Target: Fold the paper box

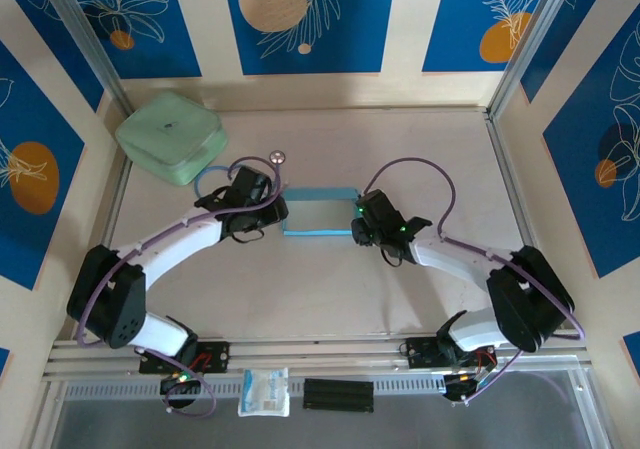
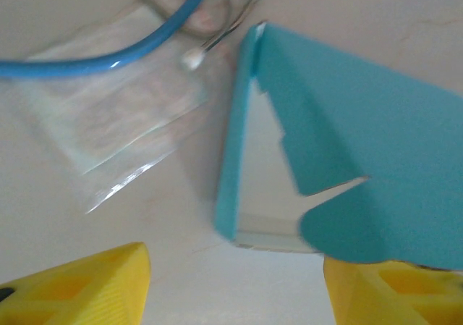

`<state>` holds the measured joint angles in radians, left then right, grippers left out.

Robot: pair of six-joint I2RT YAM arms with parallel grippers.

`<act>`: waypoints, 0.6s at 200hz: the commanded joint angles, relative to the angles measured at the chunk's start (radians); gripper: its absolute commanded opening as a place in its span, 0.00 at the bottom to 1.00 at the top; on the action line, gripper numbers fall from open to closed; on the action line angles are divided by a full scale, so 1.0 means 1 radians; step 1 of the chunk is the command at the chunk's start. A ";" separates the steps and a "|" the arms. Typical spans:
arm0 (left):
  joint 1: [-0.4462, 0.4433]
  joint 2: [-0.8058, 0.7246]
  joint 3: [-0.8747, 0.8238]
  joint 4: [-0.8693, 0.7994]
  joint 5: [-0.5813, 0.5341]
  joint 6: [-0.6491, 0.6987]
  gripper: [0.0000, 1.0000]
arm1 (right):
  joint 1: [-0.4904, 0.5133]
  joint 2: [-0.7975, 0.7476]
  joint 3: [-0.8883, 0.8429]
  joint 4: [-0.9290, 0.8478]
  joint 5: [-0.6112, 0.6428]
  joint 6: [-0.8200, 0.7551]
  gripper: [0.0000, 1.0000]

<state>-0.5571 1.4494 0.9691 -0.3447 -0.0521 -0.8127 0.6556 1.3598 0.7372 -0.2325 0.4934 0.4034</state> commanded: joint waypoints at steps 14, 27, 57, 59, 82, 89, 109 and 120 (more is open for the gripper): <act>0.007 -0.033 0.031 0.120 0.108 0.056 0.65 | 0.002 -0.163 -0.009 -0.156 -0.026 -0.022 0.45; 0.007 -0.072 0.016 0.139 0.129 0.057 0.65 | -0.009 -0.246 -0.002 -0.206 -0.066 -0.030 0.45; 0.007 -0.177 -0.001 0.165 0.139 0.074 0.65 | -0.067 -0.429 0.040 -0.250 -0.138 -0.026 0.62; 0.007 -0.182 0.001 0.157 0.136 0.075 0.65 | -0.075 -0.436 0.045 -0.248 -0.144 -0.023 0.62; 0.011 -0.172 0.113 -0.027 0.022 0.077 0.65 | -0.229 -0.415 0.151 -0.292 -0.324 0.062 0.62; 0.014 -0.145 0.170 -0.108 -0.007 0.086 0.65 | -0.285 -0.373 0.202 -0.329 -0.416 0.094 0.60; 0.029 -0.050 0.317 -0.271 -0.018 0.144 0.64 | -0.392 -0.242 0.363 -0.449 -0.597 0.147 0.54; 0.038 -0.003 0.371 -0.331 -0.010 0.177 0.64 | -0.417 -0.177 0.439 -0.509 -0.641 0.150 0.53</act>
<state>-0.5423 1.3544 1.2232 -0.4488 -0.0212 -0.7216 0.2935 1.0790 1.0546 -0.5739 0.0990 0.4889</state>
